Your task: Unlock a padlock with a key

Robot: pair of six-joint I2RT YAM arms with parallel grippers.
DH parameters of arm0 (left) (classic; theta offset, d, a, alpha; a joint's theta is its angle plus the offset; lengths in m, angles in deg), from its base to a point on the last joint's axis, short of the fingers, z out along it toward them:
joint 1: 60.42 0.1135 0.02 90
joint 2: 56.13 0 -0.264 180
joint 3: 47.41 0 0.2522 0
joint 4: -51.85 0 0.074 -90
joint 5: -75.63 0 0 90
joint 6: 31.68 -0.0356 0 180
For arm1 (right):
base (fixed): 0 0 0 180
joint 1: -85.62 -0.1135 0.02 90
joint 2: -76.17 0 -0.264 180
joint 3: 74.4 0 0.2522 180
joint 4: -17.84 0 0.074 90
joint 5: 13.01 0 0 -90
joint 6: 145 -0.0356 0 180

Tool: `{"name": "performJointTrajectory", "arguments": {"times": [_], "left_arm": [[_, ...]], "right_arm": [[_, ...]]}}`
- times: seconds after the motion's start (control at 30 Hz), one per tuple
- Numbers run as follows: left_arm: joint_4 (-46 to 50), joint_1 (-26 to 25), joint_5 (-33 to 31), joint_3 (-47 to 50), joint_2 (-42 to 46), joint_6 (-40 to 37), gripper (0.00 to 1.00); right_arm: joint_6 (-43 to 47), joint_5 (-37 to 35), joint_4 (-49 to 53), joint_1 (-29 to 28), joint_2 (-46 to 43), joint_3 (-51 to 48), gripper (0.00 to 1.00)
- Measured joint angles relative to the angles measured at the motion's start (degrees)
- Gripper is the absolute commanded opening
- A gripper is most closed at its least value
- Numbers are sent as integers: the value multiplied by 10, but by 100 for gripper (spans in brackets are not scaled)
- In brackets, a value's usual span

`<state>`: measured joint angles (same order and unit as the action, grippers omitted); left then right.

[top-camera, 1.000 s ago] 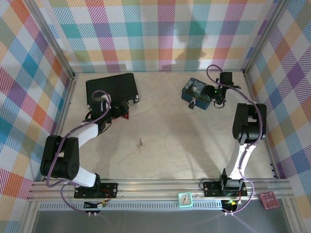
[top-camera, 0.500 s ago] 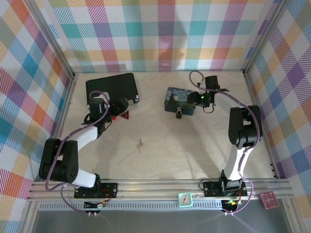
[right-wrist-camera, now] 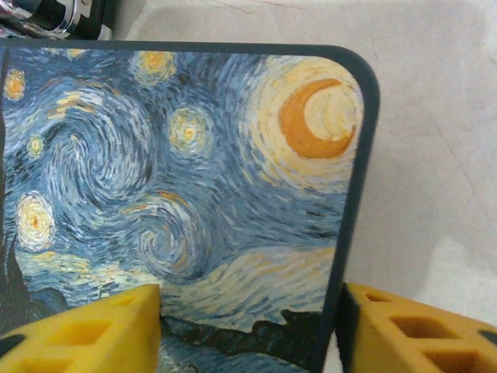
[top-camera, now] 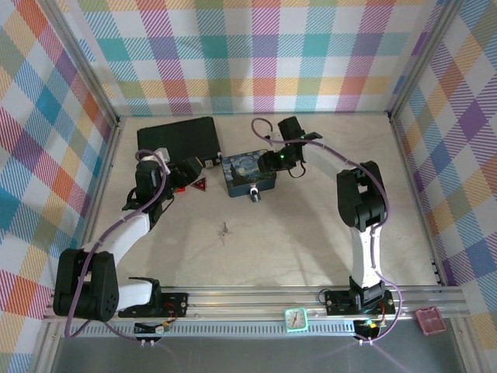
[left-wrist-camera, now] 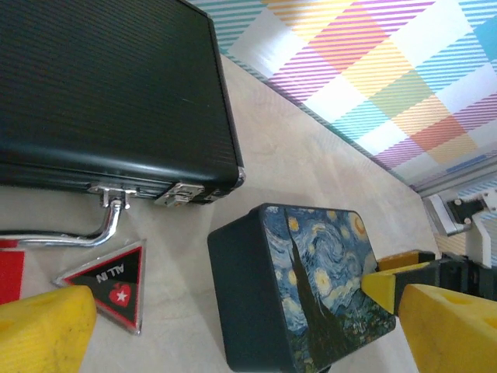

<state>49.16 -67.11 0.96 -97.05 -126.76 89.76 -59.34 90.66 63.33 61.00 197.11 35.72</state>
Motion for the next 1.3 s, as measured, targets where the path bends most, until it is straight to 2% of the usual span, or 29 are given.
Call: {"name": "performJointTrajectory", "arguments": {"times": [0.13, 0.27, 0.37, 0.53, 0.7, 0.87, 1.13, 1.3], "left_arm": [[42, 0, -26, 10, 30, -1, 99], [107, 0, -96, 10, 31, 7, 100], [137, 0, -134, 10, 25, 12, 100], [140, 0, -144, 10, 16, 22, 100], [148, 0, -146, 10, 16, 22, 99], [155, 0, -150, 19, 38, 18, 100], [165, 0, -154, 31, 78, 16, 100], [163, 0, -152, 32, 80, 16, 100]], "right_arm": [[9, -44, 31, -10, -3, 17, 73], [-6, -107, 58, -31, -48, -15, 74], [-36, -138, 70, -70, -115, -76, 74], [-104, -168, 85, -180, -183, -144, 73], [-192, -189, 80, -295, -169, -151, 66], [-246, -227, 36, -380, -131, -147, 57], [-333, -243, -30, -396, -35, -129, 53], [-376, -295, -22, -407, -12, -108, 49]]}}
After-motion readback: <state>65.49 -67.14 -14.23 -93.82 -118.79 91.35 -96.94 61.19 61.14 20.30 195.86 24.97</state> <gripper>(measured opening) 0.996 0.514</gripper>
